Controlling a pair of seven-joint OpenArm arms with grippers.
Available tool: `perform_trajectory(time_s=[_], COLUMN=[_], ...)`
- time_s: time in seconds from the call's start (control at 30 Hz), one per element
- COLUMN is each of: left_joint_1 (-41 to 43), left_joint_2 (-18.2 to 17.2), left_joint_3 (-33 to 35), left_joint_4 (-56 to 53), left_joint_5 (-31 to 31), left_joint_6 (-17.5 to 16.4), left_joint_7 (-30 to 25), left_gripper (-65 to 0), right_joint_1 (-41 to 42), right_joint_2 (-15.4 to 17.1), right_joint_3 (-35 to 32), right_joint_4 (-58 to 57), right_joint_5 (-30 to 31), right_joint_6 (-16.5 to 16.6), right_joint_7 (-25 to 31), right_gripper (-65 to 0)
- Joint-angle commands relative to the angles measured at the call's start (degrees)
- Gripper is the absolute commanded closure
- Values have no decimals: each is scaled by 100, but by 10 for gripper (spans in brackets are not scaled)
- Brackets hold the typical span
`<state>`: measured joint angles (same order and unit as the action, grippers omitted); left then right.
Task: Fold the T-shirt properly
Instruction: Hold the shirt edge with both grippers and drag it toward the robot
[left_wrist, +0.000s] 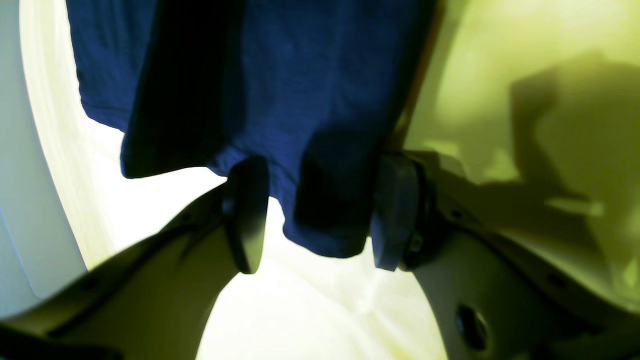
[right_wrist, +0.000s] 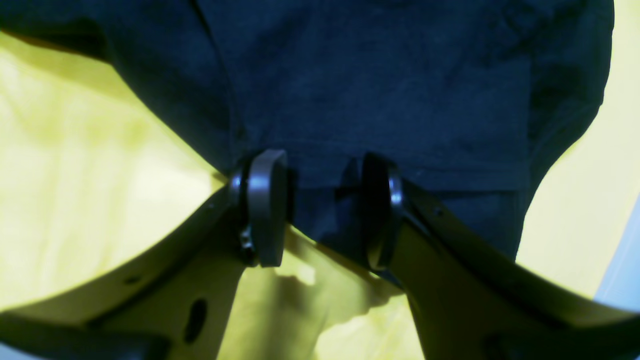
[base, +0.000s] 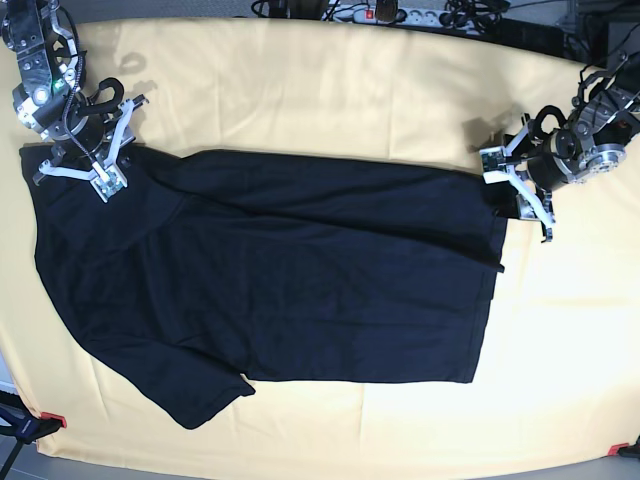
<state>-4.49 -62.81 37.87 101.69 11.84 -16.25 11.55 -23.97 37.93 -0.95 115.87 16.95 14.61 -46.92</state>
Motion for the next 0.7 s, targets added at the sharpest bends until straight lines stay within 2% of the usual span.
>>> perform_trajectory(time_s=[0.0, 0.1, 0.13, 0.27, 0.3, 0.47, 0.6, 0.67], left_joint_1=[-46, -46, -48, -48, -48, -48, -48, -48], left_joint_2=[-74, 24, 50, 142, 155, 153, 153, 153], left_joint_3=[-46, -46, -46, -46, -46, -48, -46, -48], left_joint_4=[-22, -72, -72, -68, -68, -68, -68, -57], left_joint_5=[13, 13, 13, 13, 13, 15, 15, 15], left_joint_6=[35, 35, 42, 57, 81, 420, 446, 446], left_joint_7=[-2, -7, -4, 2, 4, 79, 87, 87], left_gripper=[-329, -322, -292, -30, 0, 0, 0, 0], right_joint_1=[35, 33, 35, 33, 33, 33, 31, 31], right_joint_2=[94, 92, 92, 94, 94, 94, 96, 96], right_joint_3=[59, 57, 57, 59, 57, 57, 57, 57], right_joint_4=[103, 103, 103, 103, 103, 103, 103, 103], right_joint_5=[-39, -39, -39, -39, -42, -114, -918, -1110], right_joint_6=[-24, -24, -24, -24, -24, -22, 13, 181], right_joint_7=[122, 122, 122, 122, 122, 122, 83, -66], right_gripper=[-273, -273, -273, -273, -273, -272, -272, -273])
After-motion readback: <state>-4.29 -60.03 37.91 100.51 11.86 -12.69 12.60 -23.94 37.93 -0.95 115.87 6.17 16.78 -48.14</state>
